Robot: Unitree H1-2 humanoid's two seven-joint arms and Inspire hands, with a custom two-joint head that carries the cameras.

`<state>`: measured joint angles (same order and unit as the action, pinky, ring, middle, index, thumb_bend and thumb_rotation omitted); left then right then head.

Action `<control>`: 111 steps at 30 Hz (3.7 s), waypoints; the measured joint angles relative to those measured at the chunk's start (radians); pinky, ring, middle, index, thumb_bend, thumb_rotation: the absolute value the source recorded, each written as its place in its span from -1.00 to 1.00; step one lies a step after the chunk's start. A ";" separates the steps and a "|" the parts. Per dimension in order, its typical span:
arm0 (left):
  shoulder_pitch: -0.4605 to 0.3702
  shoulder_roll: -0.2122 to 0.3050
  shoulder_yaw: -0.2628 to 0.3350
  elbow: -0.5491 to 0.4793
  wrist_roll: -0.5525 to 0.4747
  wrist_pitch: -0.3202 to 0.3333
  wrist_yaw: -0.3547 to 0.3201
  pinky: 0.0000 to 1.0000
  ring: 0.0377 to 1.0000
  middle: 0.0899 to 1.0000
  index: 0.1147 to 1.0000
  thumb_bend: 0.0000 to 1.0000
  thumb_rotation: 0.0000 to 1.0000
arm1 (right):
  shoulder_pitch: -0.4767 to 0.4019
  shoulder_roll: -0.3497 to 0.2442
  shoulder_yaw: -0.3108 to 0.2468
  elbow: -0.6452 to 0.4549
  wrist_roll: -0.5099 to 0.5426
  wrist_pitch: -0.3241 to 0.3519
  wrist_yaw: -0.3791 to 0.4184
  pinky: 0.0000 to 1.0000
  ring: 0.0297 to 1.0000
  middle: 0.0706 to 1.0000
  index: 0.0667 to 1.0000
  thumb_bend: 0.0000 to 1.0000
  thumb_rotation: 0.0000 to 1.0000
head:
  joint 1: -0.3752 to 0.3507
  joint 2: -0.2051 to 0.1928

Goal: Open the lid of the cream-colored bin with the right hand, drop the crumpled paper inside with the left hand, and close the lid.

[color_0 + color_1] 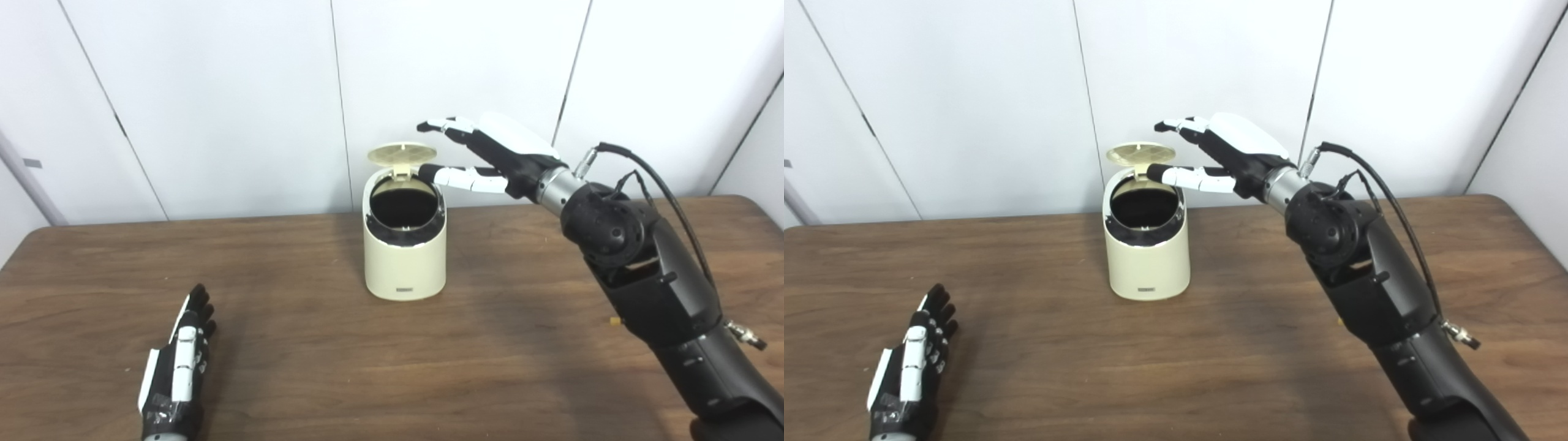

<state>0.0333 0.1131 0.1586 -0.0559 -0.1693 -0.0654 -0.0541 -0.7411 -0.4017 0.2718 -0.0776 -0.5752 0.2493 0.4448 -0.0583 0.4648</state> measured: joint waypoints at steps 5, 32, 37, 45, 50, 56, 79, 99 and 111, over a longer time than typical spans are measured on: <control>-0.001 -0.001 0.000 0.001 0.000 0.000 0.000 1.00 1.00 1.00 1.00 -0.05 0.85 | 0.000 0.001 0.021 -0.009 -0.015 0.010 0.032 0.77 0.99 0.85 0.79 0.24 0.99 | 0.000 0.003; -0.010 -0.005 -0.002 0.009 0.001 -0.001 0.000 1.00 1.00 1.00 1.00 -0.02 0.82 | 0.042 0.001 0.051 -0.072 -0.022 0.009 0.092 0.78 1.00 0.85 0.79 0.29 1.00 | 0.005 0.017; -0.011 -0.006 -0.003 0.009 0.001 -0.001 0.000 1.00 1.00 1.00 1.00 -0.01 0.79 | 0.071 -0.001 0.051 -0.088 -0.022 -0.004 0.092 0.80 1.00 0.85 0.81 0.26 1.00 | 0.011 0.025; -0.011 -0.007 -0.004 0.008 0.001 -0.001 0.000 1.00 1.00 1.00 1.00 0.01 0.79 | 0.086 -0.006 0.051 -0.091 -0.026 -0.019 0.092 0.79 1.00 0.86 0.80 0.25 1.00 | 0.014 0.032; -0.012 -0.008 -0.004 0.008 0.001 -0.001 0.001 1.00 1.00 1.00 1.00 0.00 0.78 | 0.094 -0.006 0.053 -0.091 -0.030 -0.023 0.092 0.86 1.00 0.90 0.80 0.23 1.00 | 0.017 0.035; -0.012 -0.008 -0.004 0.008 0.002 -0.001 0.001 1.00 1.00 1.00 1.00 0.03 0.76 | 0.106 -0.006 0.063 -0.091 -0.046 -0.027 0.092 0.85 1.00 0.98 0.81 0.27 1.00 | 0.018 0.040; -0.012 -0.014 -0.004 0.007 0.002 -0.001 0.002 1.00 1.00 1.00 0.98 0.04 0.77 | 0.178 -0.006 0.069 -0.095 -0.105 -0.119 0.055 0.97 1.00 1.00 0.77 0.25 1.00 | 0.029 0.051; -0.012 -0.015 -0.004 0.007 0.004 -0.001 0.002 1.00 1.00 1.00 0.99 0.05 0.81 | 0.204 -0.007 0.076 -0.103 -0.157 -0.178 0.045 0.98 1.00 1.00 0.77 0.31 1.00 | 0.031 0.063; -0.012 -0.016 -0.004 0.007 0.004 -0.001 0.003 1.00 1.00 1.00 0.99 0.11 0.83 | 0.203 -0.007 0.075 -0.097 -0.153 -0.174 0.047 0.98 1.00 1.00 0.76 0.32 1.00 | 0.032 0.072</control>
<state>0.0217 0.0971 0.1546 -0.0493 -0.1657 -0.0667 -0.0509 -0.5376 -0.4084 0.3468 -0.1749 -0.7282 0.0751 0.4914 -0.0261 0.5369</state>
